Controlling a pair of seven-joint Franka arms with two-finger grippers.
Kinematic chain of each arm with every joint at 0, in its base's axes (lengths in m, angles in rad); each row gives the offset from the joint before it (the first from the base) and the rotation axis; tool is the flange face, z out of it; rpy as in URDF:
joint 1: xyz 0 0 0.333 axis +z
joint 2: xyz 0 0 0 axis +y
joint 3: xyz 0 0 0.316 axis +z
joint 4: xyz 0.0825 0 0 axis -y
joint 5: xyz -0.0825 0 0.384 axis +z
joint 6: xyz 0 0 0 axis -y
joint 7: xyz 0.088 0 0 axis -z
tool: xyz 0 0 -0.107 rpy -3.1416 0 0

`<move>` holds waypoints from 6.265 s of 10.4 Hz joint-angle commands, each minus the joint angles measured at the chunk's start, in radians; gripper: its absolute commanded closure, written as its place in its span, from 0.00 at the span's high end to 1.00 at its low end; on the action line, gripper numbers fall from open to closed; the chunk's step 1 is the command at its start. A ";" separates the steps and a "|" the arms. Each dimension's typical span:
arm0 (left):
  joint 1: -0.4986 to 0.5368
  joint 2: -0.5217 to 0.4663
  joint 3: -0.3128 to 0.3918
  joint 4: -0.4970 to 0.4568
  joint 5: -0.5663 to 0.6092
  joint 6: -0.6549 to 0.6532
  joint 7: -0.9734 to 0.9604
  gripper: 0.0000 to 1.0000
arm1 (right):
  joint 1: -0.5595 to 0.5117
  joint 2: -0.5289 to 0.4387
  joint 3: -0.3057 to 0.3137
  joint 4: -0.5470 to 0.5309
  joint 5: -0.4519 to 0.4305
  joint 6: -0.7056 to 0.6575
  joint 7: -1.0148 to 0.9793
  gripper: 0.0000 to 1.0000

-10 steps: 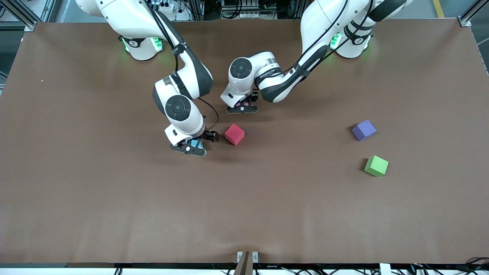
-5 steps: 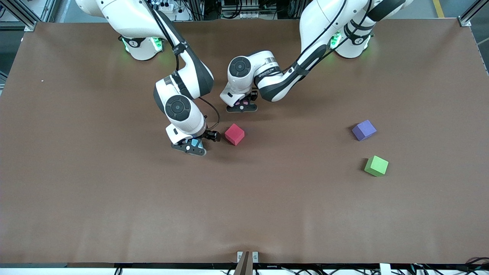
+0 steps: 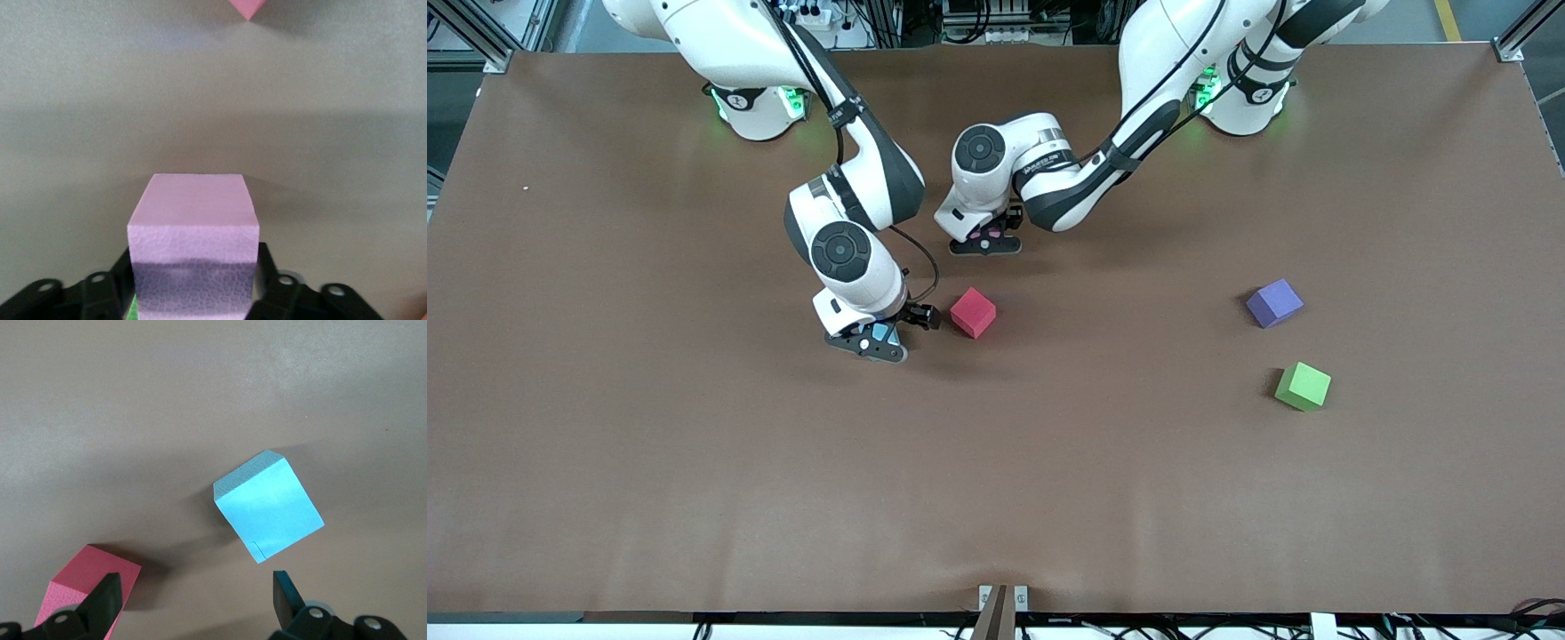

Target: Arrange blocks into number 1

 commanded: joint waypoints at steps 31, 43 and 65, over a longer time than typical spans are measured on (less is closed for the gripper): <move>0.890 -0.345 0.008 -0.100 -0.005 -0.286 0.672 1.00 | 0.199 0.202 0.001 0.090 0.017 0.248 0.593 0.02; 1.016 -0.279 0.008 -0.233 -0.060 -0.263 0.668 1.00 | 0.377 0.193 -0.004 0.041 -0.067 0.139 0.194 0.00; 1.033 -0.198 -0.090 -0.117 -0.068 -0.301 0.740 0.00 | 0.371 0.076 -0.031 -0.077 -0.049 0.139 0.116 0.08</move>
